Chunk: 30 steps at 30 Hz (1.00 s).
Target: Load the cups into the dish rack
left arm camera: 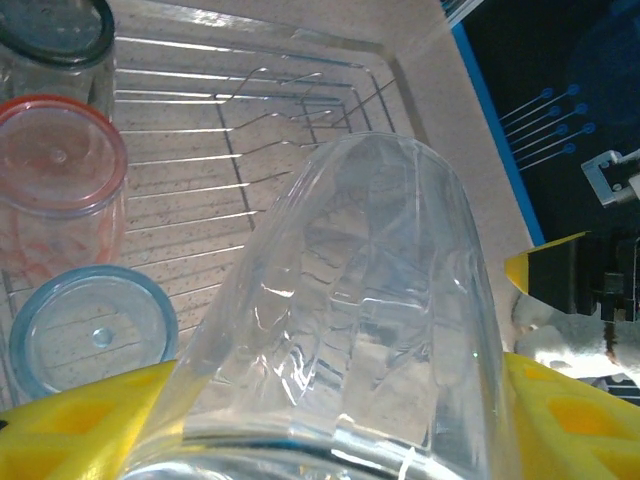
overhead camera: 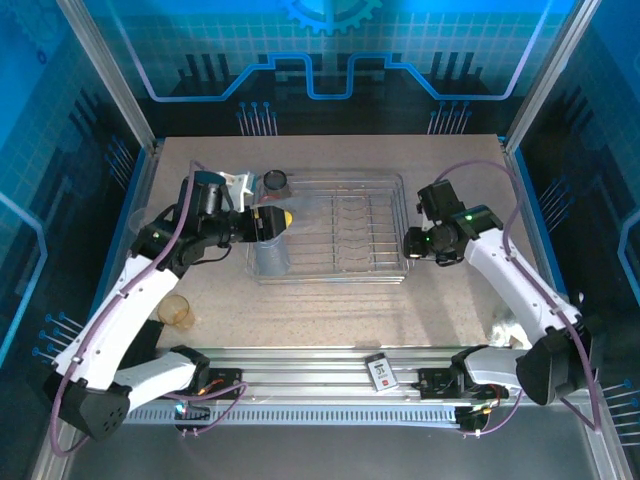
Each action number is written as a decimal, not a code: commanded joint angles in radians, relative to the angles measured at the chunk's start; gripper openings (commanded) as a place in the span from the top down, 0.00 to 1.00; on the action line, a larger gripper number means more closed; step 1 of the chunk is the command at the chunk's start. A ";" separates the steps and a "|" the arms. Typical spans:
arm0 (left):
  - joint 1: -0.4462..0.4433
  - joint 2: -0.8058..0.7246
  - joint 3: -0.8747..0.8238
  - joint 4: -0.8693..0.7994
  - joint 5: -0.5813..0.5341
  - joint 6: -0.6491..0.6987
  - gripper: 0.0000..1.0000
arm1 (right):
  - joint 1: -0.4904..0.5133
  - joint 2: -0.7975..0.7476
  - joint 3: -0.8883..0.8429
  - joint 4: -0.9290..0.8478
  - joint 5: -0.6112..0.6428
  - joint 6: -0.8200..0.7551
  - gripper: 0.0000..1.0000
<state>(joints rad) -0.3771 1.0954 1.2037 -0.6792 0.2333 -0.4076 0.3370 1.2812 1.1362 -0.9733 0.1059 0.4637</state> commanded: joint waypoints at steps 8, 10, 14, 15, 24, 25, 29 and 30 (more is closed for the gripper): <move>-0.044 0.032 0.069 -0.071 -0.086 0.051 0.80 | -0.010 0.094 -0.026 -0.006 0.019 -0.037 0.62; -0.050 0.040 0.073 -0.076 -0.090 0.052 0.79 | -0.007 0.102 -0.031 0.002 0.015 -0.035 0.66; -0.059 0.059 0.092 -0.099 -0.106 0.061 0.79 | -0.005 0.124 -0.039 0.018 0.015 -0.034 0.71; -0.061 0.065 0.097 -0.106 -0.109 0.061 0.79 | -0.005 0.132 -0.041 0.022 0.011 -0.040 0.71; -0.074 0.108 0.129 -0.160 -0.151 0.073 0.77 | 0.016 0.194 -0.027 0.015 0.026 -0.052 0.84; -0.074 0.111 0.132 -0.165 -0.155 0.075 0.77 | 0.020 0.195 -0.027 0.015 0.027 -0.051 0.86; -0.075 0.124 0.148 -0.185 -0.173 0.077 0.76 | 0.047 0.195 -0.033 0.005 0.037 -0.035 0.93; -0.075 0.126 0.154 -0.187 -0.175 0.079 0.76 | 0.054 0.194 -0.034 0.003 0.044 -0.033 0.94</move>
<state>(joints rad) -0.4446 1.2179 1.3067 -0.8494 0.0814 -0.3553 0.3622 1.4666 1.1099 -0.9478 0.1322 0.4290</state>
